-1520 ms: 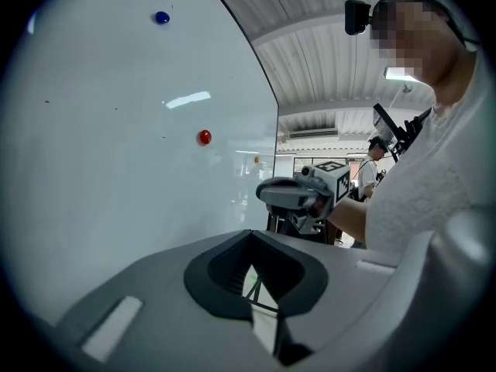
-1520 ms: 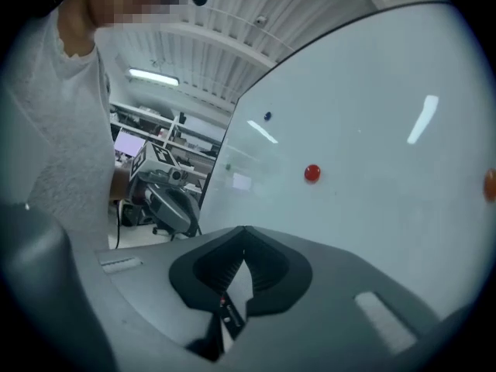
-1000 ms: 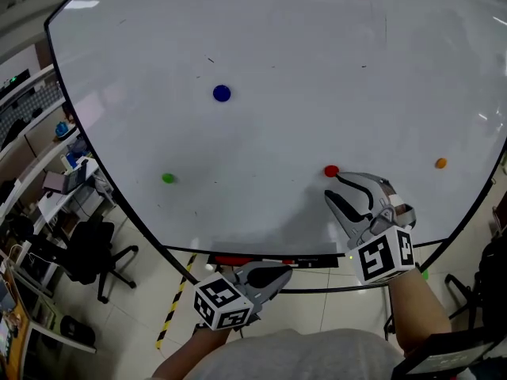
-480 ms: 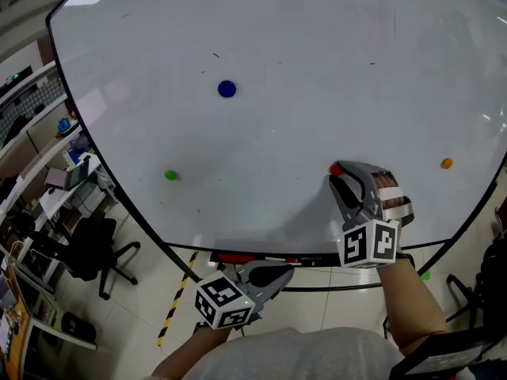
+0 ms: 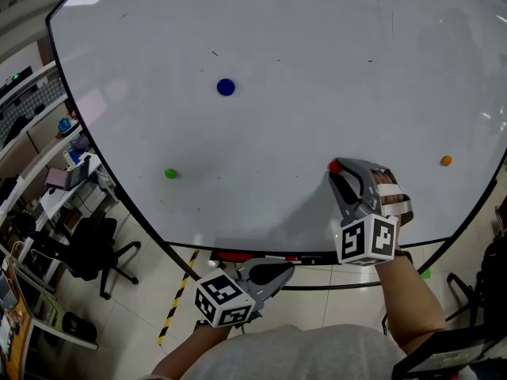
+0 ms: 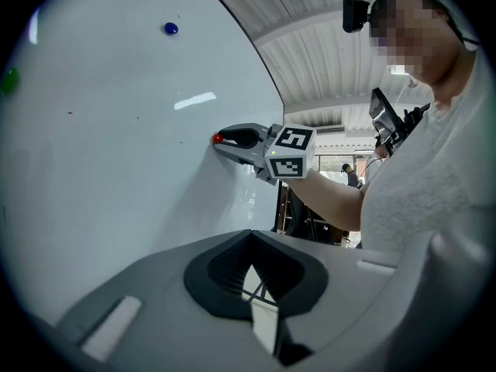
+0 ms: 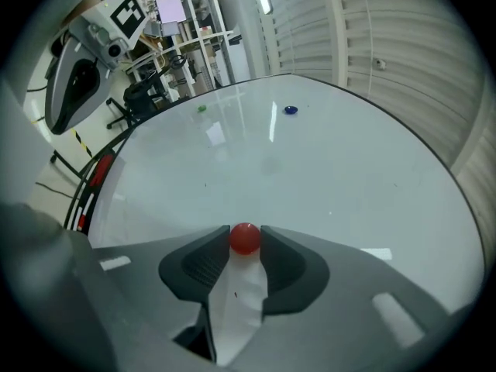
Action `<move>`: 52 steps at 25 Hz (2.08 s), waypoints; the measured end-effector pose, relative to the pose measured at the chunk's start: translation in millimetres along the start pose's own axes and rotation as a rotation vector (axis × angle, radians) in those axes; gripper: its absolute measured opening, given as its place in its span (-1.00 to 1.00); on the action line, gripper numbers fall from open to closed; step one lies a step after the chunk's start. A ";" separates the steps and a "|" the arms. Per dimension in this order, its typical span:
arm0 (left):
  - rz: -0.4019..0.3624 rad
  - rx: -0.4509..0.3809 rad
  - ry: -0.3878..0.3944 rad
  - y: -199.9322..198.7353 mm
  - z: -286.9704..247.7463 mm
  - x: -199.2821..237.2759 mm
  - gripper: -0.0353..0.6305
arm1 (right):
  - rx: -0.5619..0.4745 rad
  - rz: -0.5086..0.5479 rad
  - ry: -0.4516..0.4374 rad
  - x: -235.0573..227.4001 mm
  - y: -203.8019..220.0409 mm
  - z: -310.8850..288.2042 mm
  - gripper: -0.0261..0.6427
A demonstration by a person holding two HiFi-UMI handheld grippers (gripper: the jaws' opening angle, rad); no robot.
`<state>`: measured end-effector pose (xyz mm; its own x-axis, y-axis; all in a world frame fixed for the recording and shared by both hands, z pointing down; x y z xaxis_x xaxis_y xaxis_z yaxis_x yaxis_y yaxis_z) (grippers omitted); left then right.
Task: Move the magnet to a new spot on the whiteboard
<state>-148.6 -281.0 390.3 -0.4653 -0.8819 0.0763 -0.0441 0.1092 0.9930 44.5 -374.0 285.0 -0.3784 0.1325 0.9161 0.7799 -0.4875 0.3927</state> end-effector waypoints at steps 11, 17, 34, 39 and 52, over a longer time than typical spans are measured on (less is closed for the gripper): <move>0.007 -0.021 0.001 -2.6 -1.6 -2.1 -0.95 | -0.147 -0.490 -0.330 4.9 -1.0 42.1 -0.55; 0.014 -0.048 0.000 -7.8 -2.8 -3.3 -0.95 | -0.190 -0.890 -0.503 46.2 25.2 83.3 -0.55; 0.016 -0.045 0.015 -6.0 -14.6 -23.3 -0.95 | -0.195 -1.155 -0.552 87.0 36.1 130.5 -0.55; 0.015 -0.042 0.013 -6.4 -23.5 -27.0 -0.95 | -0.194 -1.161 -0.554 83.8 42.7 133.4 -0.55; -0.004 -0.041 0.025 -9.0 -30.4 -25.9 -0.95 | -0.212 -1.153 -0.560 83.5 42.6 127.7 -0.55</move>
<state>-109.3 -273.1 382.1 -0.4430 -0.8934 0.0741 -0.0090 0.0871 0.9962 109.8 -273.5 388.5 -0.4753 0.8798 -0.0101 0.0330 0.0293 0.9990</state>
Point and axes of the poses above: the fingertips, and each gripper's own axes: z backward along the fingers, x to its left, y out of its underside, the point moved 10 cm from there along z, backward along the fingers, and after that the axes turned 6 degrees about -x, right-handed, at the moved point
